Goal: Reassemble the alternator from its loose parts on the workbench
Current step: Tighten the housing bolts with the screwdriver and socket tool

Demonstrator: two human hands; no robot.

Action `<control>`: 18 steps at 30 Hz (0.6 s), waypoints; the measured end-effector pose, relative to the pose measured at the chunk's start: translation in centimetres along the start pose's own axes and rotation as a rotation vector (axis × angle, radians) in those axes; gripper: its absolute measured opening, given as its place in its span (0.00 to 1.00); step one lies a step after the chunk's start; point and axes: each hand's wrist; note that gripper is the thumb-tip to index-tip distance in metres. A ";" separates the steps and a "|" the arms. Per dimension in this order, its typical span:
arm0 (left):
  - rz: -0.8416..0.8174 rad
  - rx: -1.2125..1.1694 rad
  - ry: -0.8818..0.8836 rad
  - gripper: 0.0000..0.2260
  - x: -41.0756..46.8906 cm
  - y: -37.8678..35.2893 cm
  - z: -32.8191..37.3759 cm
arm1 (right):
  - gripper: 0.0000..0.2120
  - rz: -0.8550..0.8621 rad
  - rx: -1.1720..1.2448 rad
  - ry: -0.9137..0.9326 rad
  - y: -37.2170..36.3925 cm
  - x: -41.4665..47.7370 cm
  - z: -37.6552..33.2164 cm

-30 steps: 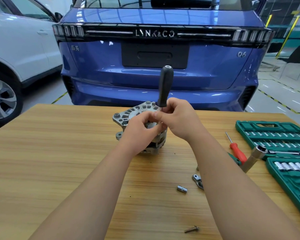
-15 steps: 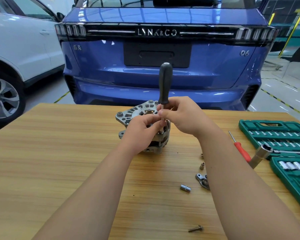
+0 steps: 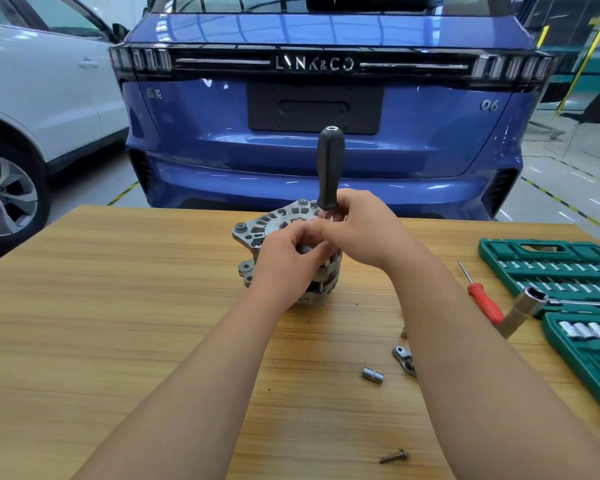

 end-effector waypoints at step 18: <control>0.006 0.057 0.041 0.06 0.0 -0.7 0.2 | 0.14 0.030 -0.056 -0.018 -0.5 0.2 0.7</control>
Point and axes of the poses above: each hand's wrist, its own x-axis towards the middle knuckle, its own y-axis out of the back of the hand, z = x × y, and after that the axes turned 5 degrees about z, right-handed
